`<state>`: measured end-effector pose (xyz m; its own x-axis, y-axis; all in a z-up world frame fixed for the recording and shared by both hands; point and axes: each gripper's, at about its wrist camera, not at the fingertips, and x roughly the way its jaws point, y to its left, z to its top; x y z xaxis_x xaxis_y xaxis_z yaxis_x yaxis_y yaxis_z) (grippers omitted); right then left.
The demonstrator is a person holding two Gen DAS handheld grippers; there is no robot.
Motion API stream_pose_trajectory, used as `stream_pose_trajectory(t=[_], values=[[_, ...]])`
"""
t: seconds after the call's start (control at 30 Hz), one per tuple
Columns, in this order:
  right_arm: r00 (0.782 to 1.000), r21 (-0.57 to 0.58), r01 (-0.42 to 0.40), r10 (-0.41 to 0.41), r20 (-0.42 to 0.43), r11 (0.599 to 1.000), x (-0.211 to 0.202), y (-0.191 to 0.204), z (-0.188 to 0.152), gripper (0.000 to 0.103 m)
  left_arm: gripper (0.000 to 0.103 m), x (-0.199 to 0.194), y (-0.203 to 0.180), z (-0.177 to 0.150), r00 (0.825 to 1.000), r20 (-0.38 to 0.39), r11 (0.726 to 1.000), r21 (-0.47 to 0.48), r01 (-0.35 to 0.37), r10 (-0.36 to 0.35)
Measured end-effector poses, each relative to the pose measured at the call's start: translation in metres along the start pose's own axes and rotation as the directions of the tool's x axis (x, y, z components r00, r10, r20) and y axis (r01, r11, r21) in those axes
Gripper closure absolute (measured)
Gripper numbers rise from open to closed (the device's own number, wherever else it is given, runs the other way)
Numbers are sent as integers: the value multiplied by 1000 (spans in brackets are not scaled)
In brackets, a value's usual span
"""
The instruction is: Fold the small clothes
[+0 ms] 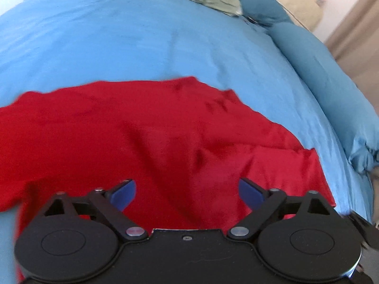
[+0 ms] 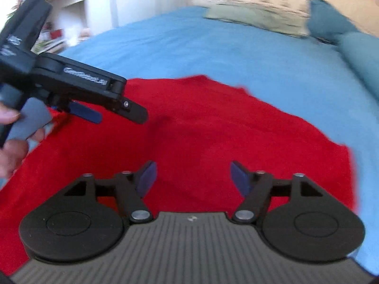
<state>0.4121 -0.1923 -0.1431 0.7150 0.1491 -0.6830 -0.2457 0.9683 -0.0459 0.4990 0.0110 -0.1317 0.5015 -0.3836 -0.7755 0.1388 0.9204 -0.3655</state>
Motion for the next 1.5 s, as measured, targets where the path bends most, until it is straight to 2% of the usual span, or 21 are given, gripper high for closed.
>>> stream_pose_trajectory(t=[0.1,0.17,0.23,0.37,0.43,0.5,0.57,0.63,0.7,0.73,0.77,0.8,0.9,0.97,1.03,1.1,1.17,1.2,1.3,1.4,1.5], values=[[996,76,83,-80,-34,994,-22,-31,-24,12,28,25,-17,2,998,5,997,46,-59,59],[991,128,126,-121,-51,984,-32,-48,-37,12,54,36,-19,2,989,25,987,74,-144,143],[985,175,169,-159,-69,970,-38,-61,-49,12,63,32,-16,0,983,45,980,77,-182,179],[971,259,235,-212,-114,937,-38,-79,-65,12,64,16,5,-12,965,45,965,36,-260,259],[965,282,257,-229,-129,924,-35,-82,-68,12,64,7,18,-19,964,35,964,-2,-265,265],[962,292,270,-241,-131,917,-34,-85,-69,12,60,1,25,-23,972,35,973,-34,-230,231],[957,281,284,-256,-133,917,-26,-83,-64,11,34,2,28,-22,984,35,984,-55,-171,173],[950,272,306,-275,-145,913,-18,-81,-62,10,30,7,30,-18,990,48,988,-86,-126,130],[947,275,317,-285,-151,908,-9,-87,-62,10,34,17,25,-8,990,64,987,-110,-117,125],[943,275,327,-295,-151,904,-6,-90,-63,10,47,22,24,-4,988,70,985,-120,-127,136],[941,272,335,-304,-150,902,1,-94,-62,10,77,26,22,2,986,77,982,-128,-136,147],[938,266,344,-315,-144,901,6,-97,-62,10,97,29,21,7,986,75,982,-132,-137,148],[936,268,352,-330,-126,897,18,-107,-57,8,97,21,21,19,980,135,982,-142,-128,147],[937,280,349,-329,-115,894,24,-113,-50,8,97,3,19,24,963,214,982,-127,-141,166],[939,283,343,-328,-100,896,30,-115,-41,8,97,-19,21,27,938,286,978,-129,-164,195],[940,276,341,-330,-89,899,37,-117,-33,8,97,-40,29,23,900,353,965,-153,-214,256],[934,266,356,-343,-96,896,44,-119,-29,9,97,-51,43,17,873,376,947,-198,-254,313],[927,262,375,-358,-112,889,48,-121,-29,10,97,-51,51,13,872,368,942,-221,-254,322],[898,254,440,-417,-143,861,47,-130,-38,9,97,-37,70,-3,890,309,932,-249,-265,336],[913,289,408,-386,-133,866,36,-145,-51,7,97,-25,78,-16,903,269,932,-235,-275,335],[925,261,379,-359,-121,888,32,-149,-55,6,95,-25,79,-26,910,242,933,-221,-285,336]])
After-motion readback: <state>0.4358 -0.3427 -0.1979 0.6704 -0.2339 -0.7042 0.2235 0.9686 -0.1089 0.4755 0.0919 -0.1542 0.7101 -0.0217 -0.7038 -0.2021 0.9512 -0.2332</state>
